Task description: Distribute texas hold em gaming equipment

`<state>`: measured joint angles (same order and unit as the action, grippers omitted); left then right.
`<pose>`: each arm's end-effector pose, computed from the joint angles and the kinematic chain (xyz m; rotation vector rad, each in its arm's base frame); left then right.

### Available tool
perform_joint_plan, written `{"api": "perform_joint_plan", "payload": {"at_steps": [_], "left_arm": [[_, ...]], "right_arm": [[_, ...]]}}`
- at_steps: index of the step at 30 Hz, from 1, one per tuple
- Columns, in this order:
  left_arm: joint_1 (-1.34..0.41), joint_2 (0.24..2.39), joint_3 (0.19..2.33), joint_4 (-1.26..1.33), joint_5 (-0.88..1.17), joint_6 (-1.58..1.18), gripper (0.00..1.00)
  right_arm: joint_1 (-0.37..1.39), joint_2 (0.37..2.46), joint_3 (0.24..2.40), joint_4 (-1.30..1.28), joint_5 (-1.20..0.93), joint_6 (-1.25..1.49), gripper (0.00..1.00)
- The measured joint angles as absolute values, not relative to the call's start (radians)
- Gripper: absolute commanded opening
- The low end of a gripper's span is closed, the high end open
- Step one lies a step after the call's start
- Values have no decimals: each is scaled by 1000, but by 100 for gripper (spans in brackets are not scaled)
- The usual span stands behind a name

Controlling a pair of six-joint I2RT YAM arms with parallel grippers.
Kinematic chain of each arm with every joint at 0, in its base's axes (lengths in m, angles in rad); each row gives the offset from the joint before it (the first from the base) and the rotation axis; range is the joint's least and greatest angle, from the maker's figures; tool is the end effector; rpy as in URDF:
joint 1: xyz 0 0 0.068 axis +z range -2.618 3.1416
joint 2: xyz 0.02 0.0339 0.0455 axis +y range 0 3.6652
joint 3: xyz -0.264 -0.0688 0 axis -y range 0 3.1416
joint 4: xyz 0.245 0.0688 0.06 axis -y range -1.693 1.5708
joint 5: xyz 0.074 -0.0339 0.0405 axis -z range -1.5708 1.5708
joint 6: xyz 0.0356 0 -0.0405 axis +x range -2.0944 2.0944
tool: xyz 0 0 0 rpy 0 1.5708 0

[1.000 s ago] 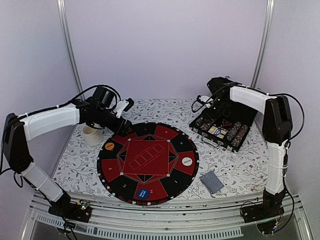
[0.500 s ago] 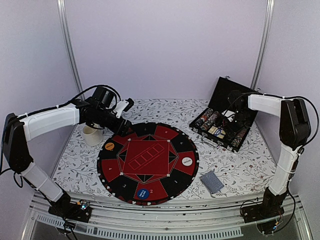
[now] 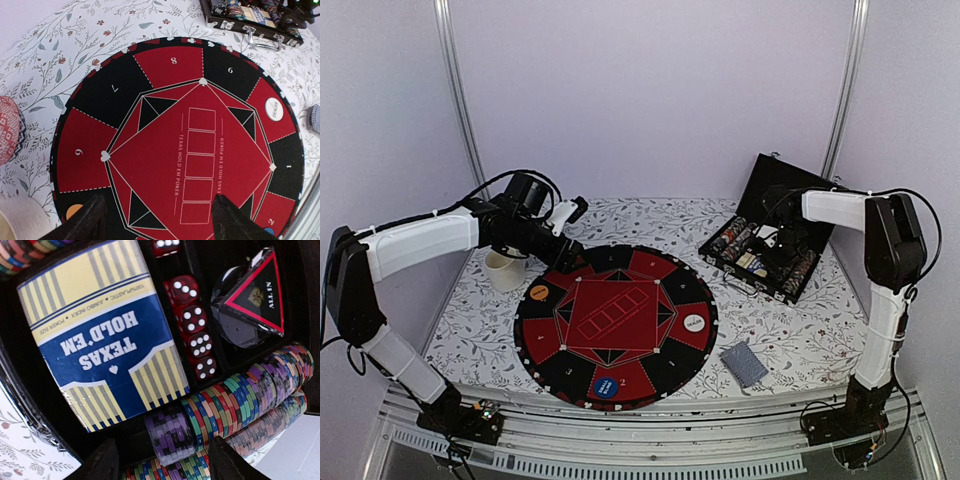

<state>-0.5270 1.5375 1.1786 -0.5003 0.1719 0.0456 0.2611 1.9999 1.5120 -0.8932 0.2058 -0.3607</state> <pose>0.2847 -0.1727 0.2649 0.7694 2.3350 -0.4233 0.3834 0.0949 0.1848 -0.8737 2.8137 -0.3178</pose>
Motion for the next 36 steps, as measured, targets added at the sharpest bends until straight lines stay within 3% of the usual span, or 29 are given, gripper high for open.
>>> {"api": "perform_joint_plan", "payload": {"at_steps": [7, 24, 36], "left_arm": [[-527, 1538, 1179, -501, 172, 46, 74], [-527, 1538, 1179, -503, 180, 46, 75], [-527, 1538, 1179, -509, 187, 46, 74]], "right_arm": [[273, 2009, 1514, -896, 209, -356, 54], [298, 1998, 1485, -900, 224, -329, 60], [282, 2001, 1485, -894, 207, -337, 52]]}}
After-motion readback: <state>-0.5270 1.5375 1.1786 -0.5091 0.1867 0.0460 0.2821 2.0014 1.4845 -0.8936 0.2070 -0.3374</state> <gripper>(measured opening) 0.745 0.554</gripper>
